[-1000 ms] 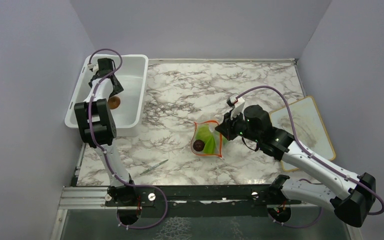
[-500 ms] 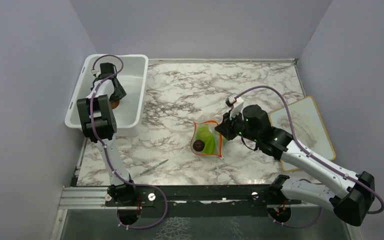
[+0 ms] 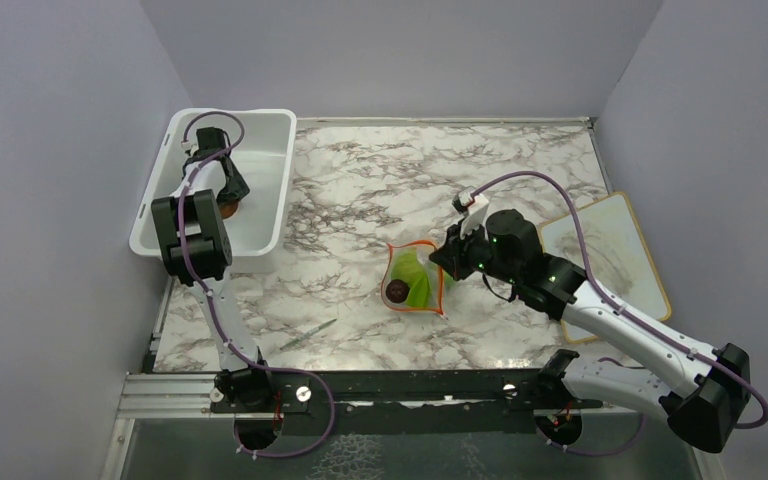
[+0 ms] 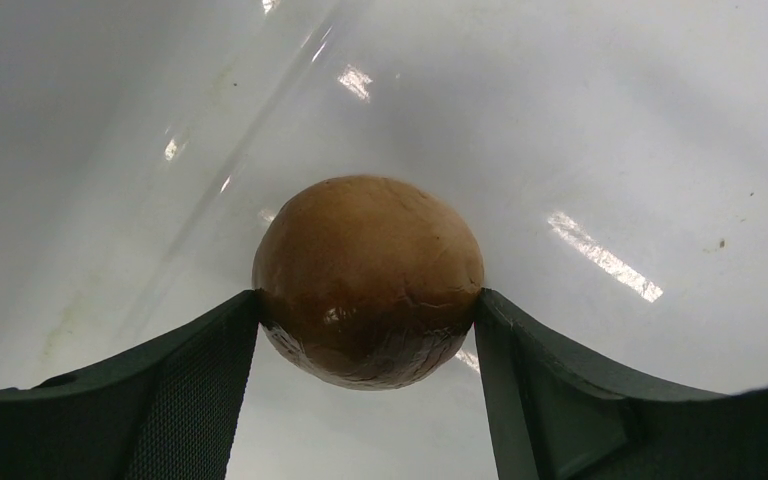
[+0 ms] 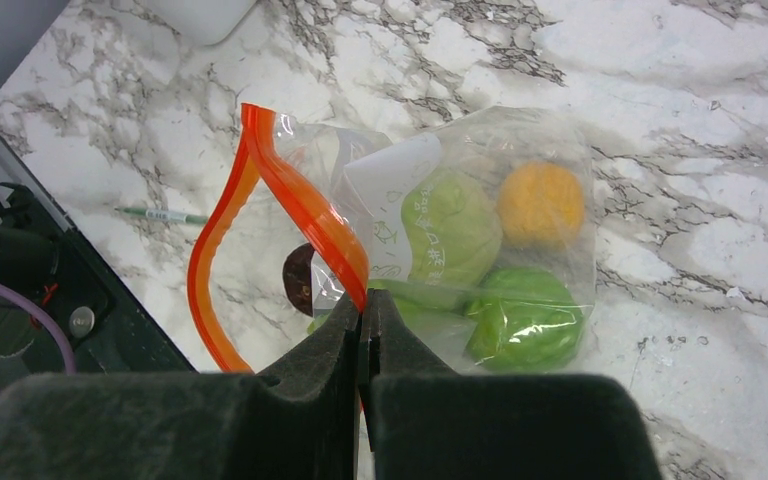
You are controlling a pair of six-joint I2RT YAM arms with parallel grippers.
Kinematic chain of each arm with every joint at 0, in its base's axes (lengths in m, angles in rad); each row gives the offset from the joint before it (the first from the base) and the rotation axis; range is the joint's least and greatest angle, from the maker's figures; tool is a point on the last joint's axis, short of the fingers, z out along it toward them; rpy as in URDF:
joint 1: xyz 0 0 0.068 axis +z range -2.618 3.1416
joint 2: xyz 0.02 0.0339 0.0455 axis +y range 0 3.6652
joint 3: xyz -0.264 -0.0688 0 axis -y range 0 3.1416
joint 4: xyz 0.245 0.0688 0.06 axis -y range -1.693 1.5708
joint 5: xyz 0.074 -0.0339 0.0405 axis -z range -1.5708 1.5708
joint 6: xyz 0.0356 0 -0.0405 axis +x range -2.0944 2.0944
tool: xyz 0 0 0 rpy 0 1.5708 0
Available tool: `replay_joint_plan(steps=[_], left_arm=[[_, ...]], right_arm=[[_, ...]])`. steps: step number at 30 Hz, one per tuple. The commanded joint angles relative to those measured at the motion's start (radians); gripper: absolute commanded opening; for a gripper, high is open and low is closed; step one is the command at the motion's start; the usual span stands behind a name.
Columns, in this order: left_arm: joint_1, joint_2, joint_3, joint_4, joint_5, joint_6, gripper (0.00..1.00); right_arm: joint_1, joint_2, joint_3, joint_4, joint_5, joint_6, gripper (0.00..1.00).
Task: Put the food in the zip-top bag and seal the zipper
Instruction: Pick up the fake vegetable from the bin.
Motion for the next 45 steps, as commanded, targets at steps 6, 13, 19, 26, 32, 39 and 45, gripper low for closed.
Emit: replay_joint_plan(steps=[6,13,19,26,32,39,45], left_arm=[[0.008,-0.149,-0.041,-0.012,0.019,0.028,0.56],[0.003,-0.257,-0.069,0.029,0.107,0.043,0.53],[-0.020,-0.364,-0.138,0.102,0.231,0.039,0.51],[-0.029,-0.421,-0.181,0.157,0.443,-0.016,0.47],[-0.082,-0.494,-0.156,0.140,0.484,-0.020,0.46],[-0.116,-0.592,-0.181,0.122,0.584,-0.018,0.46],[-0.129,-0.701,-0.227,0.105,0.720,0.000,0.46]], right_arm=[[0.003,-0.019,0.039,-0.002,0.008,0.125,0.01],[0.003,0.000,0.062,0.001,-0.012,0.248,0.01],[0.004,0.068,0.120,-0.101,0.025,0.380,0.01],[0.003,0.000,-0.024,0.056,-0.029,0.431,0.01],[0.004,0.014,-0.019,0.047,0.011,0.421,0.01],[0.003,-0.002,-0.010,0.036,0.032,0.428,0.01],[0.004,0.006,0.007,0.031,0.039,0.441,0.01]])
